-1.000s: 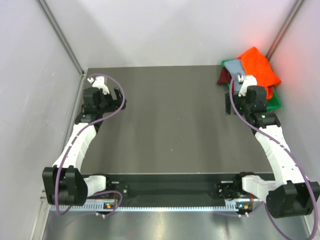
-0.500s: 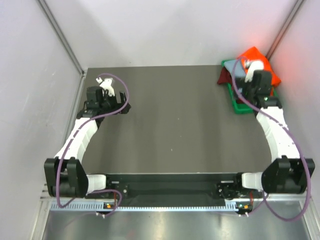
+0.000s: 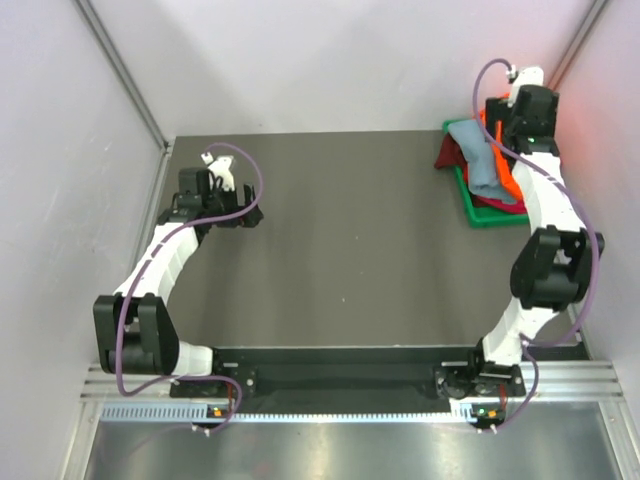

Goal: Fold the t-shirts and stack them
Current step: Grab the tshirt from the pile

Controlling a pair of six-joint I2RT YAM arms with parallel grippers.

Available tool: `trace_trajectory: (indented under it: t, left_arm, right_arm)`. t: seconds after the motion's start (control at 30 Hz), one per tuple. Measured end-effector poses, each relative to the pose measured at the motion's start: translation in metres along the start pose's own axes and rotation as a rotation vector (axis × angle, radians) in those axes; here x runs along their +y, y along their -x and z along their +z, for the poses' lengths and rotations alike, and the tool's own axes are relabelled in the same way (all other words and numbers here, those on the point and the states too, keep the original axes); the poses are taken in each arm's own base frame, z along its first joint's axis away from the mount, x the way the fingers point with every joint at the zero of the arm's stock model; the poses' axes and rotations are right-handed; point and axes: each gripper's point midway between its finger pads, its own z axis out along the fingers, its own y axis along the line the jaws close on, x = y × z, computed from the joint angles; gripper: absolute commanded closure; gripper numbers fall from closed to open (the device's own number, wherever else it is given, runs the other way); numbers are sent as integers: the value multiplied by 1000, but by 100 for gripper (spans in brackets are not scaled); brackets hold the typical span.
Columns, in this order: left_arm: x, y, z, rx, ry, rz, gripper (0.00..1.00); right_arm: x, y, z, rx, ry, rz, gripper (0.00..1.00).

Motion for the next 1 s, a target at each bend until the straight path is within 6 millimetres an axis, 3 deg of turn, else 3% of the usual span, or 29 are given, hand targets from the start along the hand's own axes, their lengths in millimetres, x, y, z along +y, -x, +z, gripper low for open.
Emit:
trace_trajectory:
  t: [0.2, 0.5, 0.7, 0.8, 0.83, 0.87, 0.93, 1.0]
  left_arm:
    - [-4, -2, 0, 6, -29, 10, 14]
    - [-6, -10, 7, 36, -56, 5, 13]
    - [-6, -15, 12, 54, -62, -2, 12]
    - [-7, -15, 12, 54, -66, -3, 12]
    - [-7, -15, 12, 54, -67, -4, 12]
    - [-7, -15, 12, 54, -67, -5, 12]
    - [-7, -15, 11, 54, -68, -5, 12]
    - [-7, -15, 11, 54, -68, -6, 12]
  right_arm:
    - [21, -52, 31, 125, 42, -77, 1]
    - [22, -77, 44, 168, 30, -150, 3]
    - [25, -107, 50, 229, 40, -180, 7]
    - [25, -116, 52, 247, 44, -184, 26]
    - [24, -117, 53, 249, 44, -183, 45]
    - [23, -118, 53, 251, 43, -182, 57]
    - [21, -118, 53, 251, 39, -171, 64]
    - [20, -118, 53, 252, 33, -159, 82]
